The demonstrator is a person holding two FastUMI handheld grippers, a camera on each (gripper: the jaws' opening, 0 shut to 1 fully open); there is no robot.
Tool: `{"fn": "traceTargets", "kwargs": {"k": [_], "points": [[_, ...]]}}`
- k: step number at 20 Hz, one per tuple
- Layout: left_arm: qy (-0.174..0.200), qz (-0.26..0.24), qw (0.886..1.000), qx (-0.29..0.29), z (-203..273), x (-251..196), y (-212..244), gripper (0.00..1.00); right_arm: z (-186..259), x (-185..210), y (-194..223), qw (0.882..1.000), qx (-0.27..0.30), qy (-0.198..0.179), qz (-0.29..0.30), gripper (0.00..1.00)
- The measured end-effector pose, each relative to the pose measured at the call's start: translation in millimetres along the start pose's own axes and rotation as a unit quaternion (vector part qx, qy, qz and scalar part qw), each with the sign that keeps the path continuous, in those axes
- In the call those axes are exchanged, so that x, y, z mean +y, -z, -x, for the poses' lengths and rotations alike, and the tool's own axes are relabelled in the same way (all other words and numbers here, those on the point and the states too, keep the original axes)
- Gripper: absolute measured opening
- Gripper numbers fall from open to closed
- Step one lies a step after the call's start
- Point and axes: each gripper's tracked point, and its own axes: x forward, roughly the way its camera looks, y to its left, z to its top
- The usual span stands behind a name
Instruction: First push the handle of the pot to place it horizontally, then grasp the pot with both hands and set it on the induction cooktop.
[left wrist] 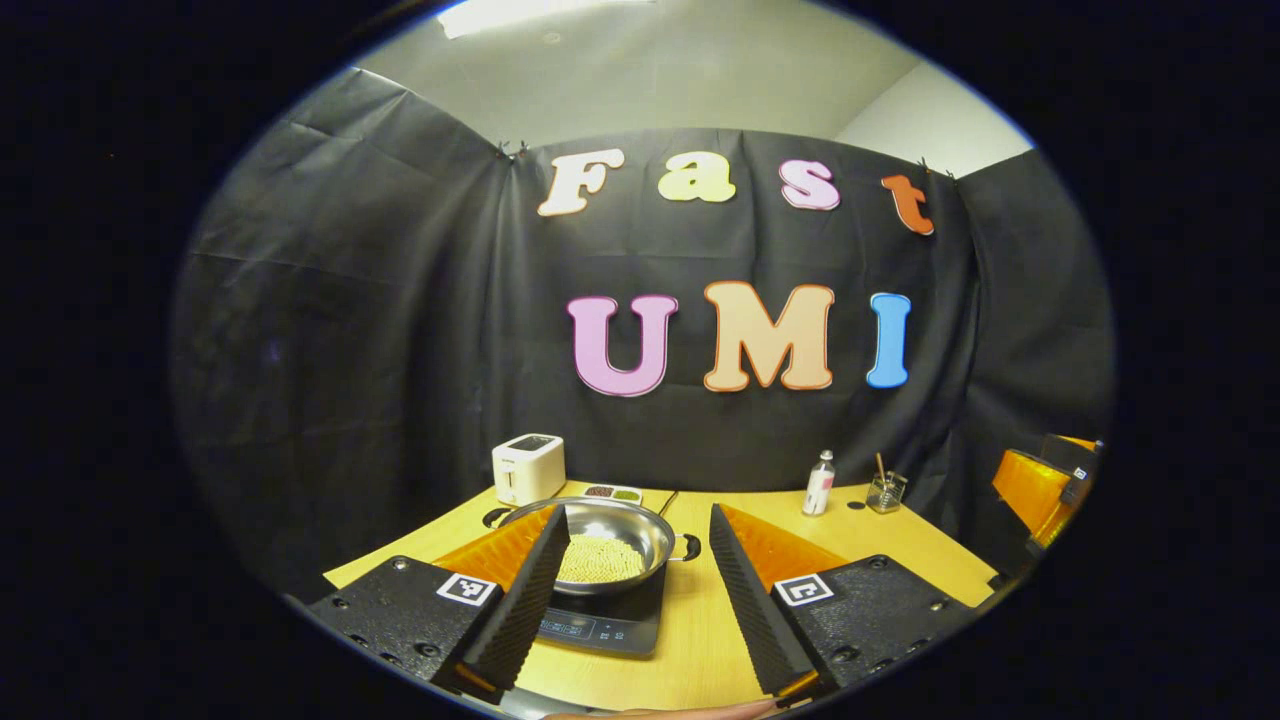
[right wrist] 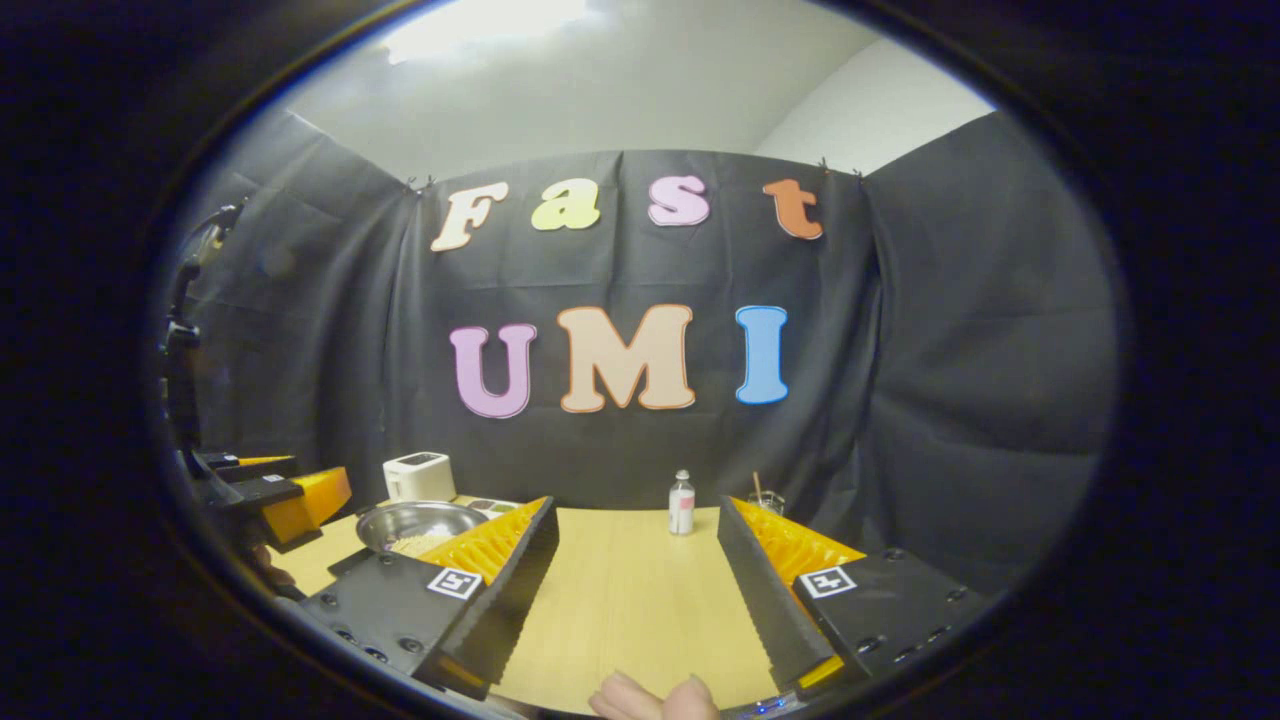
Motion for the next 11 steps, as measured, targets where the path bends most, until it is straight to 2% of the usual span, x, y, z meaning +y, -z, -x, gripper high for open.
{"fn": "traceTargets", "kwargs": {"k": [1, 2, 3, 4, 6, 7, 10, 11], "points": [[0.006, 0.000, 1.000, -0.003, 6.2, -9.0, -2.3, 0.82, 6.3, -6.3, -2.0, 1.000, 0.002, -0.001, -0.002, 0.98], [0.016, -0.002, 1.000, -0.005, 10.1, -17.3, -6.1, 0.87, 10.4, -12.2, -4.9, 1.000, 0.004, 0.000, -0.003, 0.98], [0.025, -0.007, 1.000, -0.004, 12.5, -24.1, -8.5, 0.82, 12.9, -18.1, -8.6, 1.000, 0.002, 0.001, -0.001, 0.98], [0.029, -0.011, 0.999, -0.009, 15.0, -28.3, -12.4, 0.82, 14.2, -23.6, -14.0, 1.000, -0.005, 0.005, 0.002, 0.98], [0.028, -0.021, 0.999, -0.026, 19.1, -31.2, -26.0, 0.82, 17.3, -33.5, -23.2, 1.000, -0.022, 0.015, 0.009, 0.97], [0.029, -0.023, 0.999, -0.031, 19.7, -34.1, -28.0, 0.87, 18.5, -36.4, -24.0, 0.999, -0.026, 0.018, 0.010, 0.97], [0.034, -0.026, 0.998, -0.042, 23.9, -42.1, -36.4, 0.82, 23.4, -35.3, -21.3, 1.000, -0.021, 0.010, -0.001, 0.98], [0.035, -0.028, 0.998, -0.047, 24.9, -41.8, -38.5, 0.86, 22.9, -38.5, -22.7, 1.000, -0.022, 0.010, -0.003, 0.98]]}}
